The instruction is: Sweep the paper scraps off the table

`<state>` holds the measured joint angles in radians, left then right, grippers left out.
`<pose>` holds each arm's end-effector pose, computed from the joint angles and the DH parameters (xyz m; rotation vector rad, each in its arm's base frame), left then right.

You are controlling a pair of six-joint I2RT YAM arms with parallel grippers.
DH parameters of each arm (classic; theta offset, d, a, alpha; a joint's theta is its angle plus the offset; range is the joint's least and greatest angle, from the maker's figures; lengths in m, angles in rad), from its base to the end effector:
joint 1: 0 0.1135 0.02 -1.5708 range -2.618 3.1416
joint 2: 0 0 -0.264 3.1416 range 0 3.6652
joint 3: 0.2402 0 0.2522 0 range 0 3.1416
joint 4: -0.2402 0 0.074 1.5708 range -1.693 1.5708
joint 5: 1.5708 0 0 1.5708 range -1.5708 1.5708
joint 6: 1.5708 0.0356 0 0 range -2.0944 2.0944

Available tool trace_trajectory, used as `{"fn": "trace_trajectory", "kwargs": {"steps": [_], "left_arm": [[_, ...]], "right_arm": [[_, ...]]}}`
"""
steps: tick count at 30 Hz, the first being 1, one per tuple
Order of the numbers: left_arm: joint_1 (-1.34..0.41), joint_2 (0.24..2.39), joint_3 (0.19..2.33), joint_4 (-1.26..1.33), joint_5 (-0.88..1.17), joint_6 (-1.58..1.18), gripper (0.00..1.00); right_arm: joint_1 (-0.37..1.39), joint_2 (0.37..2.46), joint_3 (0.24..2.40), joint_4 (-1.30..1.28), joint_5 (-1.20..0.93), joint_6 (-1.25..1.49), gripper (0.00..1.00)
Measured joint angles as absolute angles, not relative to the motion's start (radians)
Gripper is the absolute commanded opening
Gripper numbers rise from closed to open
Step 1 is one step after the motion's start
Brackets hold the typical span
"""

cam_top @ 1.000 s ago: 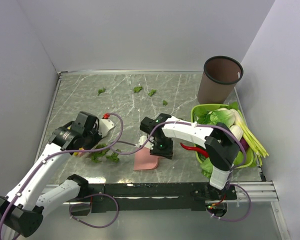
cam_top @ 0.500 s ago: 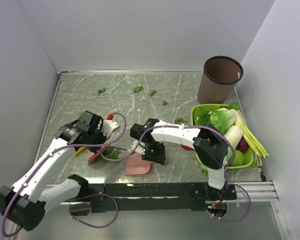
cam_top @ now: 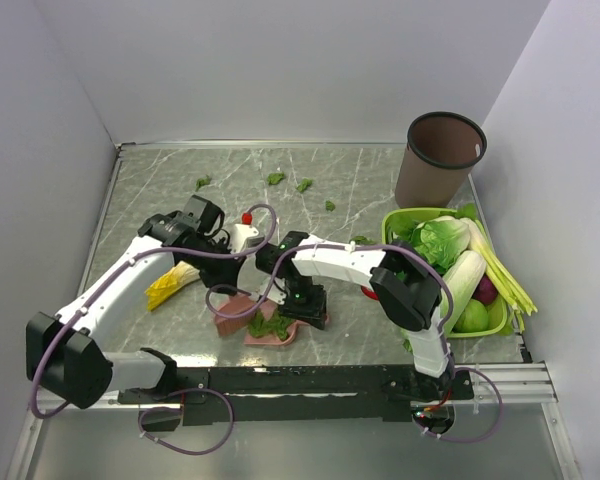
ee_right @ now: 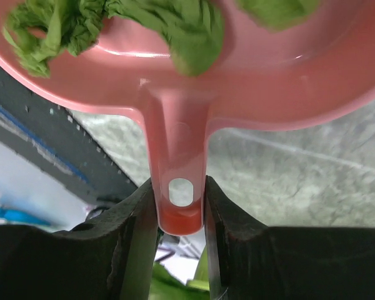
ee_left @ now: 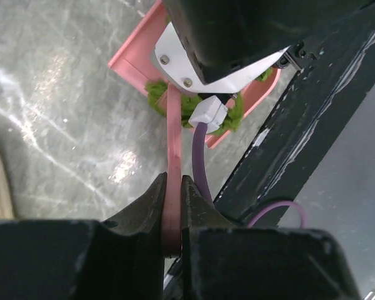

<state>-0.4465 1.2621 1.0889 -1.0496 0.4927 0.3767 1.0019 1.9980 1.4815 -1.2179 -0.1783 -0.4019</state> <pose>0.1978 -0.1134 0.2829 1.2027 2.4535 -0.7028 0.1855 0.3019 0.1774 1.8739 -2.2495 -0.1791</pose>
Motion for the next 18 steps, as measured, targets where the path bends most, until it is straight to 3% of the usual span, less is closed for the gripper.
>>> {"fn": "trace_trajectory", "kwargs": {"steps": [18], "left_arm": [[-0.439, 1.189, 1.277, -1.015, 0.537, 0.313, 0.01]], "right_arm": [[0.777, 1.837, 1.346, -0.968, -0.261, -0.477, 0.0]]}}
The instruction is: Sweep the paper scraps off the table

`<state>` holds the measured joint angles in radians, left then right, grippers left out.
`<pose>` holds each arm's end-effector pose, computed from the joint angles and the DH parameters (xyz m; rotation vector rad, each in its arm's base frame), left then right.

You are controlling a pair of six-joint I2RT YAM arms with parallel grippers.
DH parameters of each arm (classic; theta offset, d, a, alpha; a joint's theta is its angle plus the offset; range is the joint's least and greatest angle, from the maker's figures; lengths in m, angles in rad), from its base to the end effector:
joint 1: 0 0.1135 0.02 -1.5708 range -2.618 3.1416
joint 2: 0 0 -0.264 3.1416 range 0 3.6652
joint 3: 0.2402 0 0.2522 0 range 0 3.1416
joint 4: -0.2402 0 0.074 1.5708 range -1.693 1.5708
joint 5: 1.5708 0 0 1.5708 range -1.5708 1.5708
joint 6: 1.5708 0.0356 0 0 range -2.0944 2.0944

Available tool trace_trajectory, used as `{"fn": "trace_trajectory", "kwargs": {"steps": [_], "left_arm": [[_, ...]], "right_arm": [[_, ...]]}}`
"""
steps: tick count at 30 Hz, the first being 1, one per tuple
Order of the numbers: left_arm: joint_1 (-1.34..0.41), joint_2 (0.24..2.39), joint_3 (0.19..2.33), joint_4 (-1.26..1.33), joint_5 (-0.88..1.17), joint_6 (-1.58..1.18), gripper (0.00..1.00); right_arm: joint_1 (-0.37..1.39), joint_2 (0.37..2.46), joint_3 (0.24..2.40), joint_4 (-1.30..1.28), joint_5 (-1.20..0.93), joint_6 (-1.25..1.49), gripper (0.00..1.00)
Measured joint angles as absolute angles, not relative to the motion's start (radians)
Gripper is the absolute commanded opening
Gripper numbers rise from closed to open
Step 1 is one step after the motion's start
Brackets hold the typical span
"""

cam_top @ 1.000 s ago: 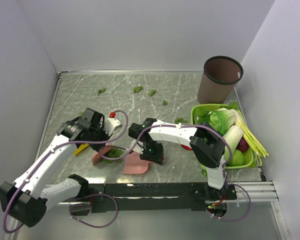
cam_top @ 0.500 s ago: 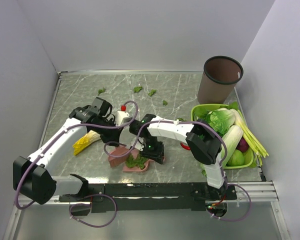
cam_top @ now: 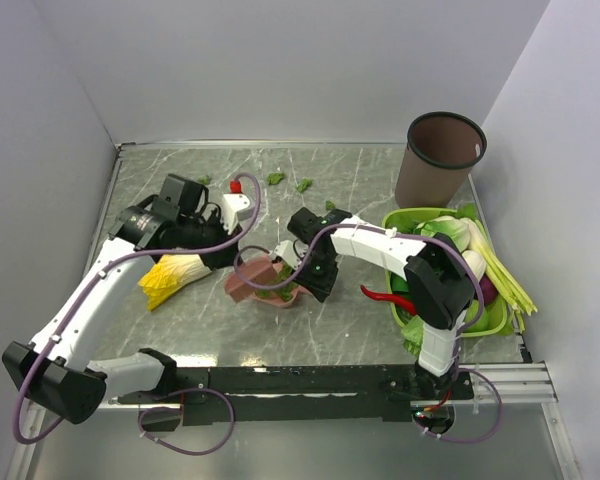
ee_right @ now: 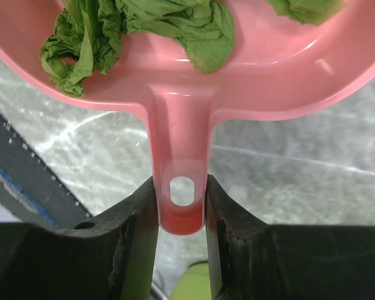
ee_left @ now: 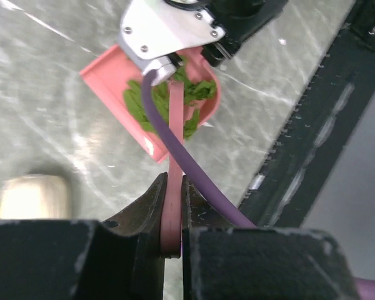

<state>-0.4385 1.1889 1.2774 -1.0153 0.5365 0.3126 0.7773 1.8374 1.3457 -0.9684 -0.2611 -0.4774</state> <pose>0.1943 -0.1112 0.3562 1.1039 2.1894 -0.7211 0.2400 0.2491 0.1977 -1.8041 2.4506 0.4202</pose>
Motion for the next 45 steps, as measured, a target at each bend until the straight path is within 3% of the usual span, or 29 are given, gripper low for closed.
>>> {"fn": "trace_trajectory", "kwargs": {"steps": [13, 25, 45], "left_arm": [[-0.221, 1.329, 1.574, -1.038, 0.294, 0.437, 0.01], [0.004, 1.598, 1.585, -0.885, -0.086, 0.44, 0.01], [-0.042, 1.779, 1.562, -0.793, 0.012, 0.308, 0.01]], "right_arm": [[0.714, 1.839, 1.359, -0.907, -0.271, -0.485, 0.0], [0.69, 1.877, 1.435, -0.892, -0.229, -0.496, 0.0], [0.704, 1.994, 1.496, -1.044, -0.081, -0.493, 0.0]]}}
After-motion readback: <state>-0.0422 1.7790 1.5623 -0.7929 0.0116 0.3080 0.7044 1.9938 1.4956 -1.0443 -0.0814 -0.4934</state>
